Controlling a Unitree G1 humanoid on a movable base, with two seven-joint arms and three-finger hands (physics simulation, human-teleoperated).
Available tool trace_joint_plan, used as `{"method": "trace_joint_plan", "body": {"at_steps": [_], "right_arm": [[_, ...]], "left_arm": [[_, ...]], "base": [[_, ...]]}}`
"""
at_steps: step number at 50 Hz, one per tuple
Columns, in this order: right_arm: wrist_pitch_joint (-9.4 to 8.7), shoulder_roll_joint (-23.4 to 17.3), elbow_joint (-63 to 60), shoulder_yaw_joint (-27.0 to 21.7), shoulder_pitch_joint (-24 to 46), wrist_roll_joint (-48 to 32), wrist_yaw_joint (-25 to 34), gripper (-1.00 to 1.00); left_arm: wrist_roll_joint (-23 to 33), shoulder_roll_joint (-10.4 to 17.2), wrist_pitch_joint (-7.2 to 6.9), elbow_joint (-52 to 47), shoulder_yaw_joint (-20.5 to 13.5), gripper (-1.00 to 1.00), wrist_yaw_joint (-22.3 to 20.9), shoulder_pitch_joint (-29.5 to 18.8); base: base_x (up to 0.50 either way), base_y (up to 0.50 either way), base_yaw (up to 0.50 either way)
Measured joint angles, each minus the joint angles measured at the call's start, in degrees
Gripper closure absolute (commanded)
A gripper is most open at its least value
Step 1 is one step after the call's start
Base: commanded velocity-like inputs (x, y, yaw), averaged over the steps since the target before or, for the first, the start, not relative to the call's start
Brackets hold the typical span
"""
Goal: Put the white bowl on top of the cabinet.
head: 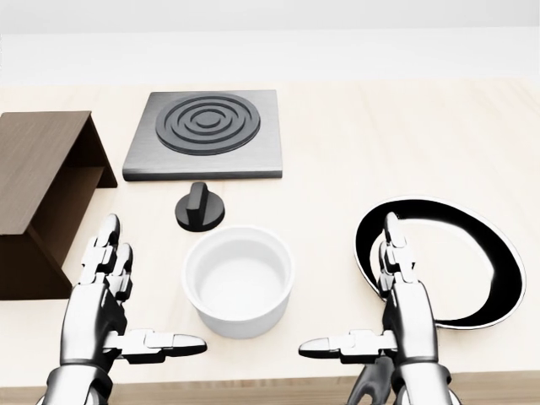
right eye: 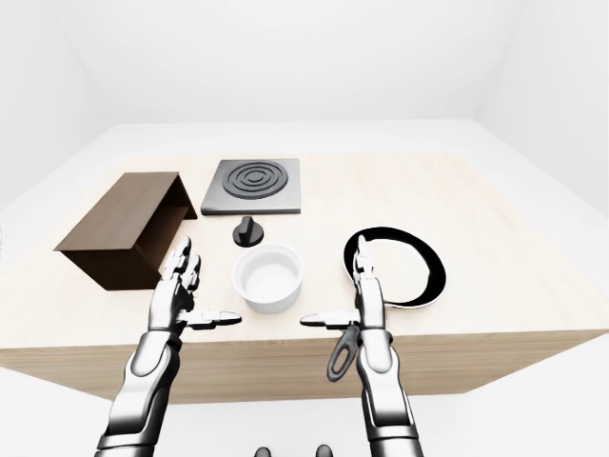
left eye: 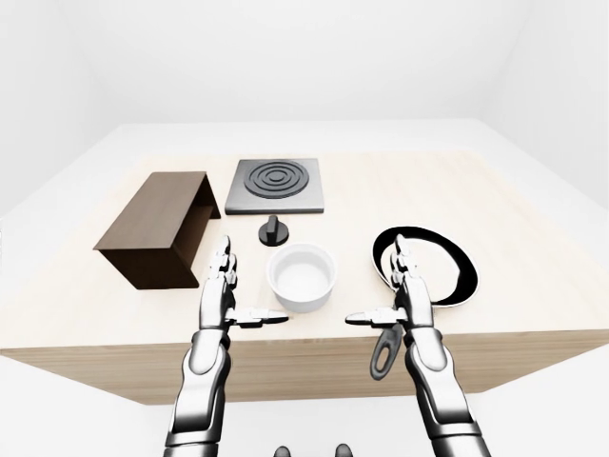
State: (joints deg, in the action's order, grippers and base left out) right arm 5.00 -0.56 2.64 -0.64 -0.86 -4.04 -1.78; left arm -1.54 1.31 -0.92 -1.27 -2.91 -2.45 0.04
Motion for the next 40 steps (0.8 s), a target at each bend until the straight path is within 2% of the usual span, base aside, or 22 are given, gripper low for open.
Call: {"method": "trace_joint_plan", "body": {"at_steps": [24, 34, 40], "right_arm": [[0.0, 0.14, -0.12, 0.29, -0.39, -0.07, 0.21, -1.0], [0.0, 0.23, -0.7, 0.76, -0.88, -0.36, 0.7, -1.0], [-0.34, 0.14, -1.01, 0.52, -0.79, -0.24, 0.92, -1.0]], "left_arm": [[0.11, 0.05, 0.12, 0.39, 0.06, -1.0, -0.01, -0.15], [0.63, -0.09, 0.61, 2.09, 0.63, -1.0, 0.05, -0.74], [1.71, -0.32, 0.21, 2.44, 1.44, -1.0, 0.37, -0.96]], "base": [[0.0, 0.25, 0.0], [0.0, 0.03, 0.0], [0.0, 0.0, 0.0]]}}
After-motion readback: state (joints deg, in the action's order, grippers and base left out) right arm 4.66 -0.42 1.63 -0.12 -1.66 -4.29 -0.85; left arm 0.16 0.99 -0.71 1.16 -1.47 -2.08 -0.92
